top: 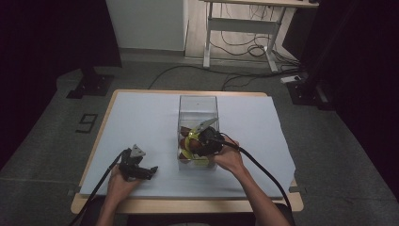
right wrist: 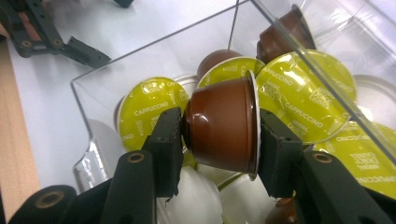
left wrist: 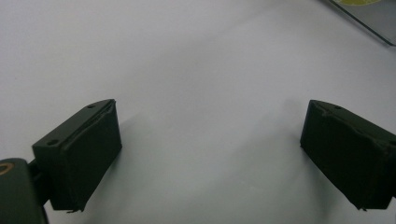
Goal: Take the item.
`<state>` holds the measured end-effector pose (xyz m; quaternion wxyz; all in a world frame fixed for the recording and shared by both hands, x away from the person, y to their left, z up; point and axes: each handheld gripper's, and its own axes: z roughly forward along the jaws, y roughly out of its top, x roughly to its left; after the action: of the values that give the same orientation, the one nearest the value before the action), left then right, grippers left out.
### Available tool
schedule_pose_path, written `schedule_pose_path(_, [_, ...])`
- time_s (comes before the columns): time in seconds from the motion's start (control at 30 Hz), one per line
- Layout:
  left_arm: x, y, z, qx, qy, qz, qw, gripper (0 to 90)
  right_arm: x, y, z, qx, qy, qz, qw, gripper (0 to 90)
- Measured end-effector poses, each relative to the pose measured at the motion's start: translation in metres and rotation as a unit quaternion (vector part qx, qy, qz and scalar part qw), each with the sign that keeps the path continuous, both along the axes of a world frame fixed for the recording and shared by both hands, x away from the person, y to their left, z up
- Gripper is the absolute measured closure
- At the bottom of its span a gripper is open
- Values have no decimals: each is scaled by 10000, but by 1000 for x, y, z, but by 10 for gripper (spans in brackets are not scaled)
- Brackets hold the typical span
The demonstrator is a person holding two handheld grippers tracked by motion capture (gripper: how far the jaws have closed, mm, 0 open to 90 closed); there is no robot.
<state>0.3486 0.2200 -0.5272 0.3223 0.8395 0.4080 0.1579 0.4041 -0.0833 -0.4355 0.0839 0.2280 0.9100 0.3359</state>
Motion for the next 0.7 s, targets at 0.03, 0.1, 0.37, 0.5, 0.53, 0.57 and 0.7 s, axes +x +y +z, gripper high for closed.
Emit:
schedule_pose_path(0.03, [0,0,0,0,-1,0,10000,48,-1,-1,1,33,-4,8,10000,552])
schedule_pose_path(0.1, [0,0,0,-1,-1,0,10000,48,-3,-4,6,143,-31,20,9999,551])
schedule_pose_path(0.37, [0,0,0,-1,-1,2,10000,48,-8,-10,14,235,-169,-14,9996,552])
schedule_pose_path(0.5, [0,0,0,-3,-1,-1,10000,48,-10,-14,18,227,-214,-13,9995,552])
schedule_pose_path(0.53, [0,0,0,-3,-1,0,10000,48,-10,-15,19,236,-228,-28,9995,551])
schedule_pose_path(0.57, [0,0,0,-3,-1,0,10000,48,-10,-15,19,236,-228,-28,9995,551])
schedule_pose_path(0.7, [0,0,0,-3,-2,0,10000,48,-12,-20,23,258,-251,-78,9993,552])
